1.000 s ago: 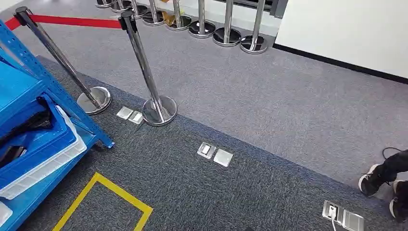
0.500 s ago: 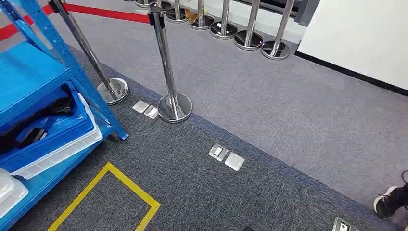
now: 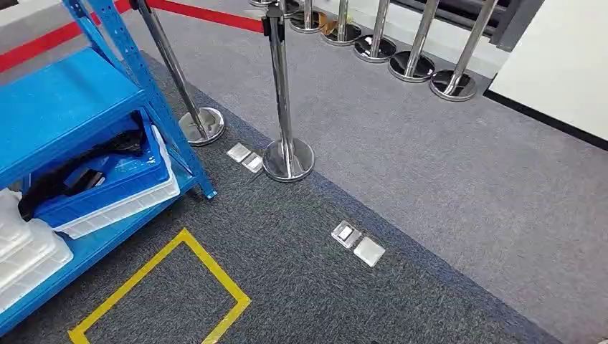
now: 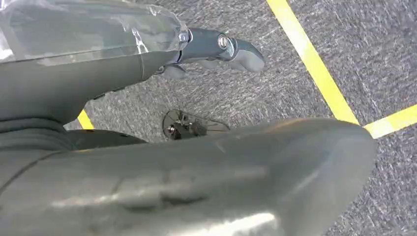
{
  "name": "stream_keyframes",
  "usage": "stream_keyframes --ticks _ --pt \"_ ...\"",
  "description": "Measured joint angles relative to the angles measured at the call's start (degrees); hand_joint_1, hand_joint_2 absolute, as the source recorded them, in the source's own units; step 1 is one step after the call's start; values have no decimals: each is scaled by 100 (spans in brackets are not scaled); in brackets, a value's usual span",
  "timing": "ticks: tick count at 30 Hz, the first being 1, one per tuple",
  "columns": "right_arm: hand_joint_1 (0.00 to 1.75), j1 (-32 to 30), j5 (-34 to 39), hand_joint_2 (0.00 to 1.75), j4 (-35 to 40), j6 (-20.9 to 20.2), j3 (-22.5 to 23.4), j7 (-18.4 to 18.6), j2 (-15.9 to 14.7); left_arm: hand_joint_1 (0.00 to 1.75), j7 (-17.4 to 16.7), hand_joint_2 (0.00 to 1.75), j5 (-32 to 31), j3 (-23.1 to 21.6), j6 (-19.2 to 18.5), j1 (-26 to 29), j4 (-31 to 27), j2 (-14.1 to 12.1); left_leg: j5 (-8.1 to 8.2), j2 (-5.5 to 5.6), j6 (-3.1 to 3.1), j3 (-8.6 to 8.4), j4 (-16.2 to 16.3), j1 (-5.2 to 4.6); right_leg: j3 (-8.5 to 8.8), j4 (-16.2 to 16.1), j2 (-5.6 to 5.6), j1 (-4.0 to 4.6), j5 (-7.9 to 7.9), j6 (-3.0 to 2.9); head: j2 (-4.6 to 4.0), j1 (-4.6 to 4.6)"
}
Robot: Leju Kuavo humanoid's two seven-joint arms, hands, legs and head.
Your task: Take the parts from the cabinet and place them on the table.
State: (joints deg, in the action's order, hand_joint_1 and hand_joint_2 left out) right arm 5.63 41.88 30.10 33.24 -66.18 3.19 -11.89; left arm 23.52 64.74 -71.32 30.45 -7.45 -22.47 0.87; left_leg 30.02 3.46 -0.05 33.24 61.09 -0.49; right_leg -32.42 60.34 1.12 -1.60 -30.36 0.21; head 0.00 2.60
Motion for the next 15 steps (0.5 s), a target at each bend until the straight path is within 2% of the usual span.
stream_keyframes --ticks 1,2,3,4,5,6,7,8,9,10,11,13,14,15 --pt "0 0 2 175 0 -9 2 -7 0 0 -2 0 11 2 7 -9 0 0 121 -164 -38 82 179 -7 11 -9 -31 2 -4 -19 0 -57" --pt "0 -6 9 175 0 -35 0 -11 0 0 -7 0 17 2 11 -26 0 0 383 -261 -84 320 664 20 17 -9 -105 16 -16 -41 0 -68" --pt "0 -19 20 175 0 -46 0 -13 0 0 -9 0 15 2 13 -29 0 2 584 -281 -107 551 1133 39 23 -8 -168 29 -27 -58 0 -74" --pt "0 -27 50 175 0 -50 0 -22 0 0 -11 0 9 0 13 -26 0 4 692 -287 -119 728 1480 53 29 -8 -225 35 -36 -69 0 -74" --pt "0 -30 88 175 0 -50 2 -44 0 0 -20 0 4 0 13 -17 0 7 684 -288 -125 833 1660 61 35 -7 -274 39 -47 -73 0 -76" --pt "0 -30 107 175 -2 -50 2 -68 2 0 -35 0 -4 0 13 -13 0 7 550 -289 -114 790 1548 63 48 -7 -319 41 -57 -73 0 -74" --pt "0 -29 122 175 -2 -50 7 -94 4 0 -46 0 -26 0 13 -16 0 7 300 -294 -93 610 1160 61 70 -7 -363 42 -73 -69 0 -76" --pt "0 -30 151 175 -2 -46 11 -127 9 0 -50 0 -70 0 9 -21 0 7 22 -327 -60 352 627 52 103 -8 -403 43 -91 -61 0 -76" --pt "0 -31 179 175 -2 -42 13 -148 15 0 -52 0 -101 -2 -4 -24 0 7 -190 -432 -13 103 124 34 137 -11 -437 43 -111 -43 0 -76" --pt "0 -43 197 175 -2 -33 15 -170 24 0 -52 0 -112 -7 -11 -31 0 7 -90 -621 17 26 -37 -11 152 -16 -470 54 -127 -21 0 -68" --pt "0 -43 199 175 -2 -28 17 -186 26 0 -52 0 -109 -9 -13 -43 0 7 -104 -587 33 34 -100 -56 154 -14 -494 60 -142 4 0 -81" --pt "0 -50 212 175 -2 -30 17 -203 33 0 -63 0 -72 -9 -11 -30 0 7 -91 -511 64 43 -93 -78 194 -54 -572 40 -149 42 0 -70" --pt "0 -45 212 175 -2 -31 17 -203 42 0 -77 0 -53 -7 -9 -32 0 7 -111 -462 103 17 -157 -82 241 -79 -614 46 -152 84 0 -72" --pt "0 -40 212 175 -2 -31 20 -203 39 0 -90 0 -48 -7 -2 -29 0 9 -163 -441 143 -63 -262 -2 256 -18 -510 14 -214 109 0 -68"
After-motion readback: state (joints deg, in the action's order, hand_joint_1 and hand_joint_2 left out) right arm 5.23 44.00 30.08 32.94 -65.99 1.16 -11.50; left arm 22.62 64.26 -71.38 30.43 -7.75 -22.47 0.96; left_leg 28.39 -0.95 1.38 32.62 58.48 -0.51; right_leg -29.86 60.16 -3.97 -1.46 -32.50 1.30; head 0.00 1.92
